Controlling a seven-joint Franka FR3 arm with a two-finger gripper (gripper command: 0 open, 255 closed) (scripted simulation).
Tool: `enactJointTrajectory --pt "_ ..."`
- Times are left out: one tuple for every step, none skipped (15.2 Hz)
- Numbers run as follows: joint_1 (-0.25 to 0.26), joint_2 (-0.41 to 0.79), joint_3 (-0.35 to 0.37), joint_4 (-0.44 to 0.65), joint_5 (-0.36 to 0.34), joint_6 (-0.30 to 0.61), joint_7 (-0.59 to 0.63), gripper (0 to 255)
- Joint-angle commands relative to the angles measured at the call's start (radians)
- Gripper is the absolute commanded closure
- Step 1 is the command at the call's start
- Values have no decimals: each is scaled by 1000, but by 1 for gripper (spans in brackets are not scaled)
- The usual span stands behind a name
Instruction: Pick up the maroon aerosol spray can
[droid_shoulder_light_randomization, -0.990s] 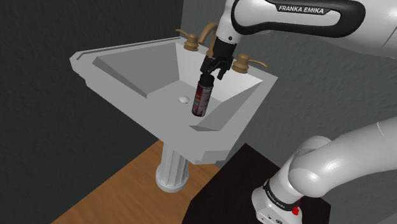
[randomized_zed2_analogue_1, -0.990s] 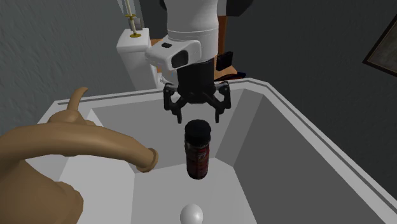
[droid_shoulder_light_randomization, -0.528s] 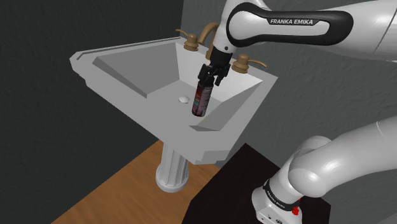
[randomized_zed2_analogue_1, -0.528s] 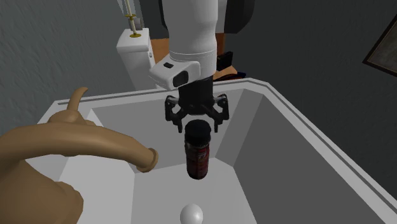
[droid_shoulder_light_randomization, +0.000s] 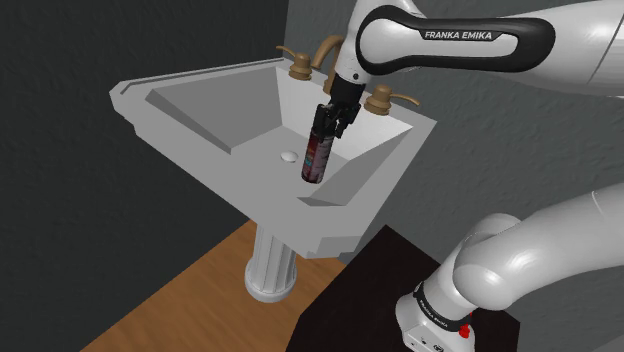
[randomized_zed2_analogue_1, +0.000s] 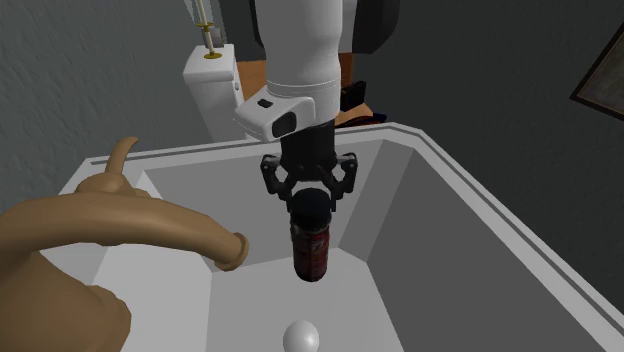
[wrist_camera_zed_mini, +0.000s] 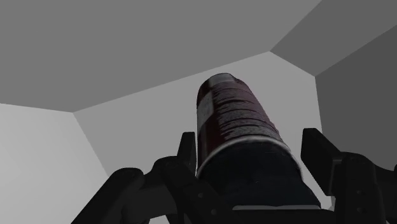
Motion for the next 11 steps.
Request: enactJointTrajectory --pt "0 1 0 -2 0 0 0 255" --pt "0 2 0 0 0 -1 -1 255" --pt "0 1 -1 13 0 -15 0 255" --pt "0 0 -1 26 -1 -28 0 255" --pt "0 0 -1 39 -1 -42 1 255" --pt "-1 1 -1 53 -1 -55 1 255" --pt "-1 1 -2 66 -2 -68 2 255" --pt "-1 1 -2 80 -2 -82 2 255" --pt "-1 2 -2 94 -2 -95 3 255" --pt "-1 3 -3 109 -3 -109 4 255" --pt "-1 4 -3 123 -3 -122 4 255"
